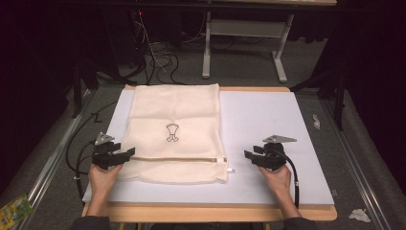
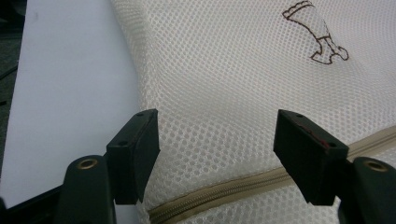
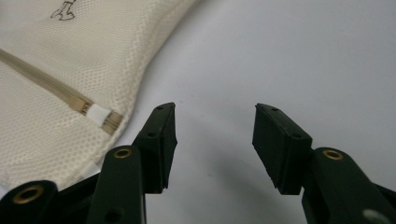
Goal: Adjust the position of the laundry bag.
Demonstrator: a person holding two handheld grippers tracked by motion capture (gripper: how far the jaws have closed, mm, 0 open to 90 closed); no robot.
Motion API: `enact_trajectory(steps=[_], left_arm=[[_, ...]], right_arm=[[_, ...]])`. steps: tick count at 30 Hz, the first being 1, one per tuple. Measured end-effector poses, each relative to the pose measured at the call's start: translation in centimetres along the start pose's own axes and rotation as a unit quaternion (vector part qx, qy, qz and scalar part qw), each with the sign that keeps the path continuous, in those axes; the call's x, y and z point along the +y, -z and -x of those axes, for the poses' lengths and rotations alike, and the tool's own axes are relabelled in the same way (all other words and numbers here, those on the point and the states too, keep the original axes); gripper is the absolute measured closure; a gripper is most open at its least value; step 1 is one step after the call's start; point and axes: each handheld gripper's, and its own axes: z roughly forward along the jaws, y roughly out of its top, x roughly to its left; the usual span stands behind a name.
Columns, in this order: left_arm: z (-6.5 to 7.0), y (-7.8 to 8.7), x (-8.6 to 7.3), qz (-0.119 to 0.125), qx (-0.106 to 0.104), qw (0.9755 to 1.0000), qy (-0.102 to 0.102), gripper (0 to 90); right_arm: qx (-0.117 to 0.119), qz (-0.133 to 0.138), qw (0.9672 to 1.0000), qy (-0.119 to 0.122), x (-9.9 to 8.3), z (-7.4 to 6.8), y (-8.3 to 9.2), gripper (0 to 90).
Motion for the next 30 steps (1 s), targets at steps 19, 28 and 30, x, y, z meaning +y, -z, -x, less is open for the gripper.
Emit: enact_trajectory(steps=[19,28,30], left_arm=[[-0.4,-1.1,0.8,-0.027,0.016,0.9994,0.015,33.3],[-0.6,-1.8,1.1,-0.046,0.019,0.9985,0.022,33.8],[-0.6,-1.9,1.2,-0.043,0.026,0.9984,0.026,38.2]], right_arm=[[0.043,-0.038,0.9978,0.034,3.0,-5.2,-4.6,50.5],[0.040,-0.056,0.9974,0.019,3.5,-5.7,-6.0,49.9],[0.039,-0.061,0.9973,0.011,3.8,-5.8,-6.5,49.9]])
